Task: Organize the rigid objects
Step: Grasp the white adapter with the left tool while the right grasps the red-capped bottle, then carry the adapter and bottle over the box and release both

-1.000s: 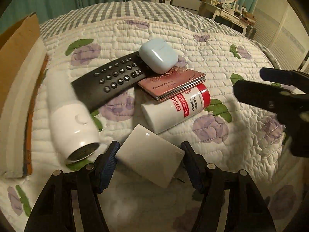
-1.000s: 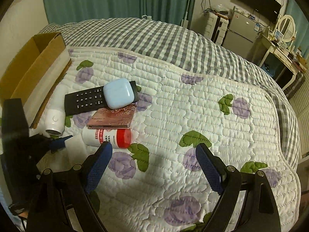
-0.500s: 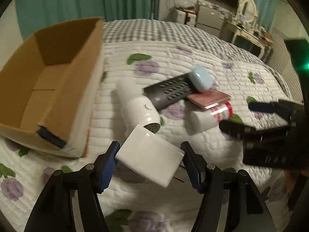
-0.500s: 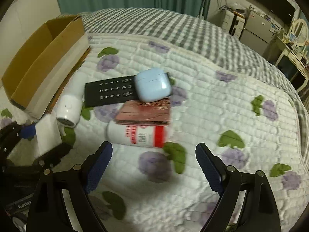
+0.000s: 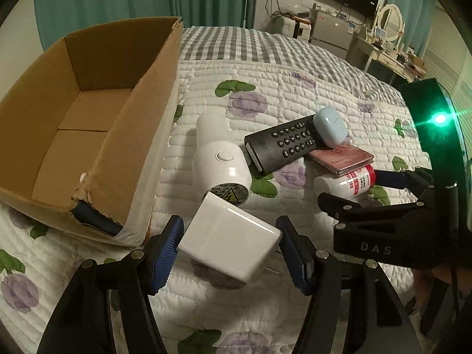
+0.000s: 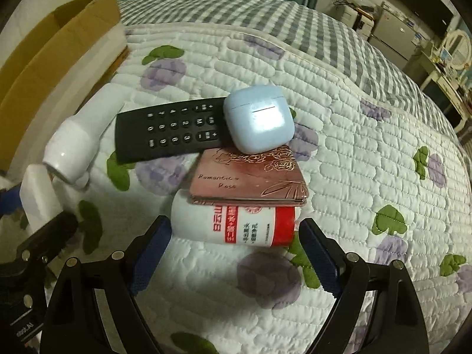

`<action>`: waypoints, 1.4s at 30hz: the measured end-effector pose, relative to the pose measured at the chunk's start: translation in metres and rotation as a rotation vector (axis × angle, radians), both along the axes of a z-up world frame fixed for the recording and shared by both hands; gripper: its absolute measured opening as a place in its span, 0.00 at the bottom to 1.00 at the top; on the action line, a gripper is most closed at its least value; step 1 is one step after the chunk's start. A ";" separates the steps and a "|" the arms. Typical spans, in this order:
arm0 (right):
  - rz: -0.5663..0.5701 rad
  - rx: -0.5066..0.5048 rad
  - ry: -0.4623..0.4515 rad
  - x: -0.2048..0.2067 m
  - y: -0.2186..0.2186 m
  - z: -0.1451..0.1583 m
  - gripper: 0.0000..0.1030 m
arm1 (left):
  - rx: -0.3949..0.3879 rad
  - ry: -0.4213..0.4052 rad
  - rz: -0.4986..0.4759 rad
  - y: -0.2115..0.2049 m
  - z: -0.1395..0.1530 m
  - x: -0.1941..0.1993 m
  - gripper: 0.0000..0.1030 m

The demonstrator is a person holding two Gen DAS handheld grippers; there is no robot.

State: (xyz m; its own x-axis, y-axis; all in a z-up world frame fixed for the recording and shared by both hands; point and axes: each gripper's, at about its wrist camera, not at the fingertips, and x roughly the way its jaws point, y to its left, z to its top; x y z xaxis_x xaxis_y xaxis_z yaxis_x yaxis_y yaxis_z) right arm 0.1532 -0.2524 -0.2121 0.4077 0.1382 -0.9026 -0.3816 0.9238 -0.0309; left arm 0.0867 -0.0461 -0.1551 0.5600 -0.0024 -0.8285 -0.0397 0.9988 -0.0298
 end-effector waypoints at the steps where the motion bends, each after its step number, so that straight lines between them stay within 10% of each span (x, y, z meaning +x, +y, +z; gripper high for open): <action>1: -0.002 0.006 0.002 0.001 -0.001 0.000 0.82 | 0.003 0.001 0.000 0.000 -0.001 0.000 0.64; 21: 0.032 0.004 -0.161 -0.073 -0.005 0.060 0.74 | 0.009 -0.062 -0.034 0.003 0.033 -0.031 0.64; 42: 0.138 -0.001 -0.443 -0.147 0.057 0.210 0.74 | -0.060 -0.339 -0.054 0.078 0.177 -0.063 0.64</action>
State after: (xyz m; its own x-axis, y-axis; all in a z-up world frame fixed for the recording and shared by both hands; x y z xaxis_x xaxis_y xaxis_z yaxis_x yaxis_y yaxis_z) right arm 0.0058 -0.1958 -0.0025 0.7320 0.2170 -0.6458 -0.4504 0.8654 -0.2197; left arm 0.0236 0.0314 0.0216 0.8011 -0.0825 -0.5928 0.0355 0.9953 -0.0905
